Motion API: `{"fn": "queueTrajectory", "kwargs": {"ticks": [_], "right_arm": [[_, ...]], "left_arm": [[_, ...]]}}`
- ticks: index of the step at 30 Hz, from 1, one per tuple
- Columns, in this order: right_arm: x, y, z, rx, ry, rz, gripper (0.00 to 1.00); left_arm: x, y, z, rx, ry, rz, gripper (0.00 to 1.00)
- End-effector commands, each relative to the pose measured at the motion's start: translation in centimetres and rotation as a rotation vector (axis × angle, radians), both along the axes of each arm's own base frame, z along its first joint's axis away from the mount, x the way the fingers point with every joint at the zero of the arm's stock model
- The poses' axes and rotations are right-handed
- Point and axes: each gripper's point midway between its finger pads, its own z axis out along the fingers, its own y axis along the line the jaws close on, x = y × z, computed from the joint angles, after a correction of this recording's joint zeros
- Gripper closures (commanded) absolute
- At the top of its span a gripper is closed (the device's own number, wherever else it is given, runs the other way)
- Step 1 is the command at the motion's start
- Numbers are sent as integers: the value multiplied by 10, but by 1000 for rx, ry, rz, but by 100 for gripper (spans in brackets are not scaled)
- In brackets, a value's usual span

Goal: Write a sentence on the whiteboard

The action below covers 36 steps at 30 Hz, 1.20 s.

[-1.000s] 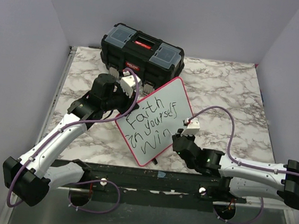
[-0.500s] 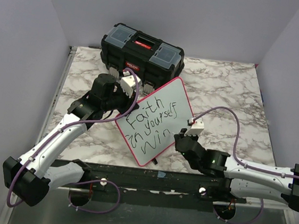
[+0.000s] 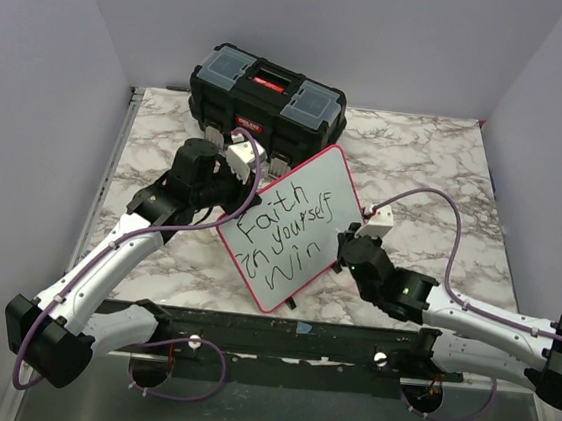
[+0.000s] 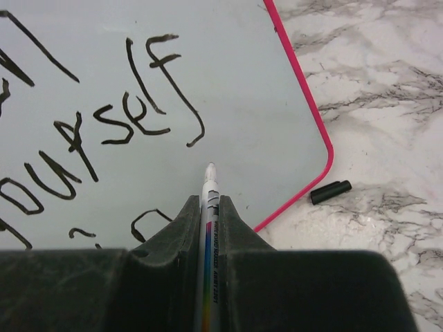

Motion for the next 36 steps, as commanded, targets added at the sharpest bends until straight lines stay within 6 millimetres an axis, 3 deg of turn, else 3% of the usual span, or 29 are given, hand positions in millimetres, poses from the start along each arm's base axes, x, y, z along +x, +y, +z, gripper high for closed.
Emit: {"fn": "queueTrajectory", "kwargs": {"ticks": [1,18,36], "right_arm": [[14,9,17,19,-30,14,99],[23,24,11,9,-7,67,99],[12,42,-2,34,58,166,99]], "left_arm": [[3,6,5,34,-67,0,100],[3,6,5,36,-64,0,100],[3,6,6,35,-70,1,100]]}}
